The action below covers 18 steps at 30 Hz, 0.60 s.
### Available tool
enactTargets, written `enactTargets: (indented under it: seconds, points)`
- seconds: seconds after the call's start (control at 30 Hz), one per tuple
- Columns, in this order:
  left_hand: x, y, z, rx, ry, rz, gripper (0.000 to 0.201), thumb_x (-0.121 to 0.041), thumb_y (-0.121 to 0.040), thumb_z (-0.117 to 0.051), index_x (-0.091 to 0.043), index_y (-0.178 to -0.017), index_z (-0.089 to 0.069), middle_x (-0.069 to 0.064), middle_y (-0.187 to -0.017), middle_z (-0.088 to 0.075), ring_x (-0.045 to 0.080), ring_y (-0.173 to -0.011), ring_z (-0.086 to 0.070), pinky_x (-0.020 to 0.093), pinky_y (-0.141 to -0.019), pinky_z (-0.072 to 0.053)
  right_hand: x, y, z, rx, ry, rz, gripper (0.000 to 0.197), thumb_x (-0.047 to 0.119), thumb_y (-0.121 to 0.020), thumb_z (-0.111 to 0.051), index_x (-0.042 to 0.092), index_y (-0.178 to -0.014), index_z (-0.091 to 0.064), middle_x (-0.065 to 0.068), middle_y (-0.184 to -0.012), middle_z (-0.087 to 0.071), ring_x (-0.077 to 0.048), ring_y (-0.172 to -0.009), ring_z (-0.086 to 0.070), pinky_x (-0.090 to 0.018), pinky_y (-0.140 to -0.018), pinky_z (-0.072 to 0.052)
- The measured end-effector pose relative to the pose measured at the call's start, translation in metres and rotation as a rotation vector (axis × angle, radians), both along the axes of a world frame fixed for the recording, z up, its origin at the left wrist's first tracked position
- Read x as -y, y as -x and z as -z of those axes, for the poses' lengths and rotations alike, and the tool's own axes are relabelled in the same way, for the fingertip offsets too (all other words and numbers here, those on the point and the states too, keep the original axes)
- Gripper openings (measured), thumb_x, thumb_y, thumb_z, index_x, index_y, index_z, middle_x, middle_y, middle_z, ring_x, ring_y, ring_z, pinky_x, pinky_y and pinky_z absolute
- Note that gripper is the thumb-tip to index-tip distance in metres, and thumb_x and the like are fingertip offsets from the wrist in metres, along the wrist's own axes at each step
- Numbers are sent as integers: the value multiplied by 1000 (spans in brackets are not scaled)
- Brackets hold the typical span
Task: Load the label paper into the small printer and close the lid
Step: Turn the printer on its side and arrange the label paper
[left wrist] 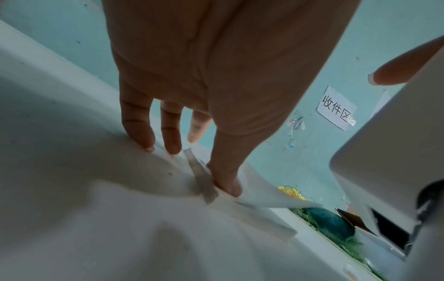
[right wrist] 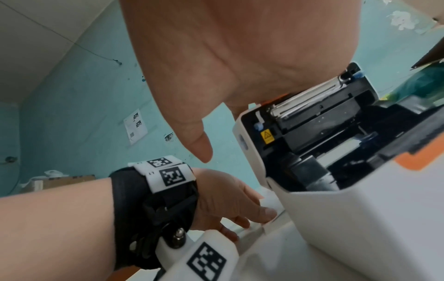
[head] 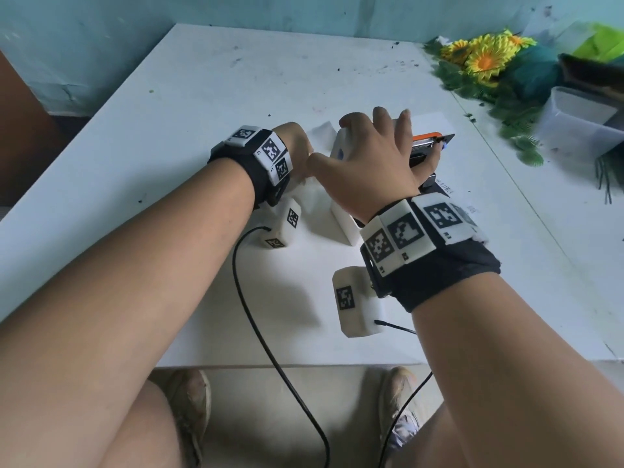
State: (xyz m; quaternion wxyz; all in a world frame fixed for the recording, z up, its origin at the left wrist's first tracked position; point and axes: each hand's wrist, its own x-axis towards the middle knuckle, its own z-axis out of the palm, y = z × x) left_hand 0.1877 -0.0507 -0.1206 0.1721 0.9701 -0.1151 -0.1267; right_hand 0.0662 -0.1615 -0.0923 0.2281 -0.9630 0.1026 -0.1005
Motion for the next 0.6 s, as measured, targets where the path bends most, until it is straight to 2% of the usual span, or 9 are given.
enactTargets:
  seconds: [0.03, 0.1, 0.13, 0.2, 0.33, 0.43, 0.53, 0.6]
  points:
    - [-2, -2, 3, 33, 34, 8, 8, -9, -93, -67, -17, -92, -69, 12, -90, -66, 19, -86, -50, 23, -72, -45, 1, 3, -1, -6, 1, -17, 65, 65, -85, -52, 36, -143, -49, 7, -168, -26, -23, -164, 9, -69, -121, 18]
    - [-9, -2, 4, 75, 73, 22, 10, -8, -93, -68, -18, -91, -67, 10, -86, -63, 15, -86, -47, 16, -66, -44, 4, 7, -2, -12, 5, -44, 70, 71, -86, -51, 38, -148, -46, 7, -171, -21, -22, -164, 10, -68, -121, 19]
    - [-12, -1, 4, 82, 75, 21, 11, -9, -93, -69, -20, -90, -67, 7, -88, -62, 13, -88, -49, 18, -72, -46, 5, 8, -3, -12, 8, -53, 71, 72, -87, -51, 38, -149, -45, 7, -171, -20, -22, -164, 10, -68, -121, 19]
    - [-15, 0, 0, 68, 75, -11, 13, -12, -93, -71, -24, -90, -66, 4, -96, -64, 18, -90, -54, 24, -83, -48, 7, 9, -4, -13, 12, -66, 69, 69, -87, -51, 38, -148, -45, 7, -170, -22, -22, -164, 8, -69, -122, 16]
    - [-16, -2, -2, 45, 86, -62, 12, -15, -93, -72, -26, -92, -67, 4, -100, -65, 25, -91, -57, 29, -88, -51, 8, 10, -7, -15, 15, -82, 68, 69, -87, -48, 37, -146, -46, 6, -167, -27, -24, -164, 6, -69, -122, 15]
    - [-15, -4, -2, 12, 106, -141, 6, -14, -93, -68, -19, -96, -66, 8, -100, -65, 29, -89, -59, 35, -92, -56, 7, 7, -8, -12, -28, -67, 67, 65, -82, -49, 35, -142, -51, 6, -162, -34, -25, -163, 3, -68, -122, 15]
    - [-13, -3, -7, -40, 218, -276, 7, -11, -92, -60, -9, -90, -66, 11, -95, -71, 34, -85, -68, 38, -88, -59, 7, 3, -10, 4, -72, -38, 60, 53, -84, -55, 35, -142, -55, 6, -159, -41, -25, -163, -2, -67, -123, 14]
    - [-10, -5, -10, -76, 386, -395, 11, -14, -88, -59, -5, -82, -64, 14, -87, -75, 30, -76, -73, 36, -79, -62, 7, 0, -15, 55, -155, -13, 51, 48, -86, -58, 37, -136, -60, 8, -149, -52, -23, -161, -13, -65, -125, 11]
